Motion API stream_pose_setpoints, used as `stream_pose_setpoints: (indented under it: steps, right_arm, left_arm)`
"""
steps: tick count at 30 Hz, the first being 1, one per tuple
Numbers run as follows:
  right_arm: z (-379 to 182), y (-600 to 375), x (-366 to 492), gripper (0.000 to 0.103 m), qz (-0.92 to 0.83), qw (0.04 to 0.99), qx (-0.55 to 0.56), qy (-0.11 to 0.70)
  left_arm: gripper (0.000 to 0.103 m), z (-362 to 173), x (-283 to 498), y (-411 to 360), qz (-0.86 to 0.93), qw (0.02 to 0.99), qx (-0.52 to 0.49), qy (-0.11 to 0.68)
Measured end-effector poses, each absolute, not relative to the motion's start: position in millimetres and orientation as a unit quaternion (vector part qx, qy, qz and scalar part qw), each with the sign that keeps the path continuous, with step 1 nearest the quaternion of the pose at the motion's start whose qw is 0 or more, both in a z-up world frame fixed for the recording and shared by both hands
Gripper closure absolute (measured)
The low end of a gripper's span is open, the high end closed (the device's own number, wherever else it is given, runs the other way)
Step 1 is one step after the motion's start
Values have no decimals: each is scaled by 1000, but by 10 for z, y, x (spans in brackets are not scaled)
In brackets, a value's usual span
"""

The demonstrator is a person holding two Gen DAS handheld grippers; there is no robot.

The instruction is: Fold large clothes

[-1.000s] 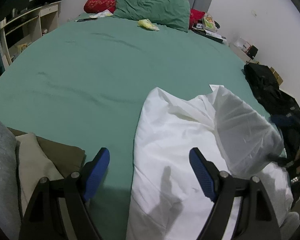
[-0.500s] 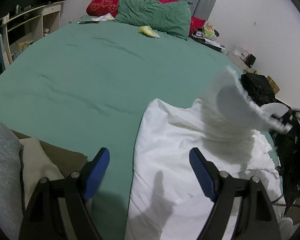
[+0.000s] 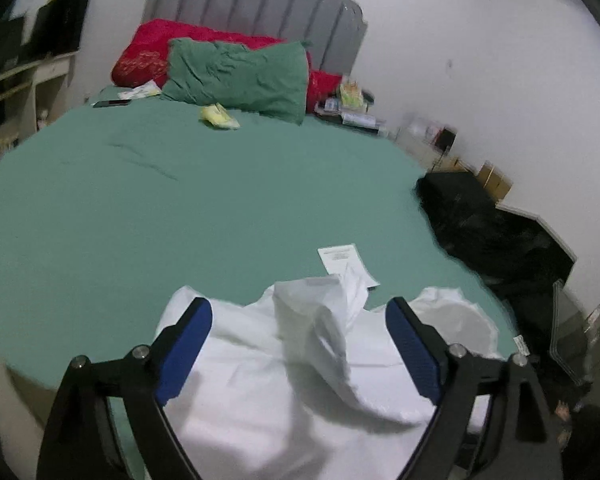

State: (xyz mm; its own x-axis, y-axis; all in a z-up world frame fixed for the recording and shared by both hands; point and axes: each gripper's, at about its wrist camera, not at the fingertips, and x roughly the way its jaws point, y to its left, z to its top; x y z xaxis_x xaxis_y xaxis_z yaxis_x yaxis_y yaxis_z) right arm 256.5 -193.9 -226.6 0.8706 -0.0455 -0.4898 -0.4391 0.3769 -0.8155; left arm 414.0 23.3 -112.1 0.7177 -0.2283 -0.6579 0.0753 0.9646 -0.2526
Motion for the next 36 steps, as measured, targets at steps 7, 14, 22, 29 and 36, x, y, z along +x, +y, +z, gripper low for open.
stream_pose_setpoints:
  steps: [7,14,22,29,36]
  right_arm:
    - [-1296,-2599,2616,36,145,917,-256,269]
    - [-1697,-3029,3751,88,99,883,43,456]
    - [-1745,-3164,3725,99,66,919,-19,389]
    - [-1948,-3294,3529,49,59,899,-3,433]
    - [-1415,-3250,3349,26,123,932,30,339]
  left_arm:
    - [29,-1606,4289,-16,-60,890,-52,450]
    - [30,-1843,3948,9,-50,874,-69,478]
    - [28,-2034,3838,-98,-60,856,-43,511]
    - [25,-2049,3762,-134,-19,859,-6,511]
    - [23,-1645,3490,-314,-75,880,22,468]
